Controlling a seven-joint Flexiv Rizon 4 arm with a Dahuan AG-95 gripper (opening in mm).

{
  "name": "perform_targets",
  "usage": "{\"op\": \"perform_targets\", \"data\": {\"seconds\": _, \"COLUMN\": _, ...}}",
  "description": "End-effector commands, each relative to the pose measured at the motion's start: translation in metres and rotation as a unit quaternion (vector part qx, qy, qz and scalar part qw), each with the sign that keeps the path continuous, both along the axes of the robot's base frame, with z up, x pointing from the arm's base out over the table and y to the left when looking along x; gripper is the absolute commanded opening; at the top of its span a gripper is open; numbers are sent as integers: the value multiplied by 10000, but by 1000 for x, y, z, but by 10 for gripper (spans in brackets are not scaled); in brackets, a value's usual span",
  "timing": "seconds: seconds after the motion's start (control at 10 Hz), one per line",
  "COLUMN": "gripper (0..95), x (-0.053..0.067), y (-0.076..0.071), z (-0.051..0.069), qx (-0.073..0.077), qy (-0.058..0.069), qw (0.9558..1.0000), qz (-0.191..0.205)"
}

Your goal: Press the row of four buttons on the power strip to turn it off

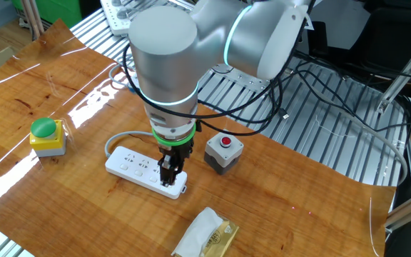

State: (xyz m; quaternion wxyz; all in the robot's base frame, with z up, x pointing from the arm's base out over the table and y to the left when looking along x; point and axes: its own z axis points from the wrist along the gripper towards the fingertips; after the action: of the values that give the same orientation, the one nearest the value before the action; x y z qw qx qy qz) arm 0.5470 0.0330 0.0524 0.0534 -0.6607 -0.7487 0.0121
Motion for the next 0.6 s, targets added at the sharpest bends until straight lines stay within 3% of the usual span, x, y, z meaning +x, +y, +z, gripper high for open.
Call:
{"op": "perform_targets", "data": {"seconds": 0.1, "gripper": 760, "x": -4, "y": -7, "z": 20, "qx": -138, "qy": 26, "qw": 9798, "qz": 1993}}
{"op": "perform_targets", "data": {"seconds": 0.2, "gripper": 570, "x": -4, "y": -17, "z": 29, "qx": -15, "qy": 4, "qw": 9657, "qz": 2596}}
{"op": "perform_targets", "data": {"seconds": 0.3, "gripper": 570, "x": -7, "y": -33, "z": 36, "qx": 161, "qy": -67, "qw": 9482, "qz": 3173}}
{"op": "perform_targets", "data": {"seconds": 0.4, "gripper": 190, "x": -8, "y": -48, "z": 40, "qx": 244, "qy": -98, "qw": 9293, "qz": 3683}}
{"op": "perform_targets", "data": {"seconds": 0.5, "gripper": 190, "x": -9, "y": -67, "z": 43, "qx": 297, "qy": -139, "qw": 9029, "qz": 4287}}
{"op": "perform_targets", "data": {"seconds": 0.6, "gripper": 0, "x": -9, "y": -83, "z": 44, "qx": 372, "qy": -177, "qw": 8731, "qz": 4858}}
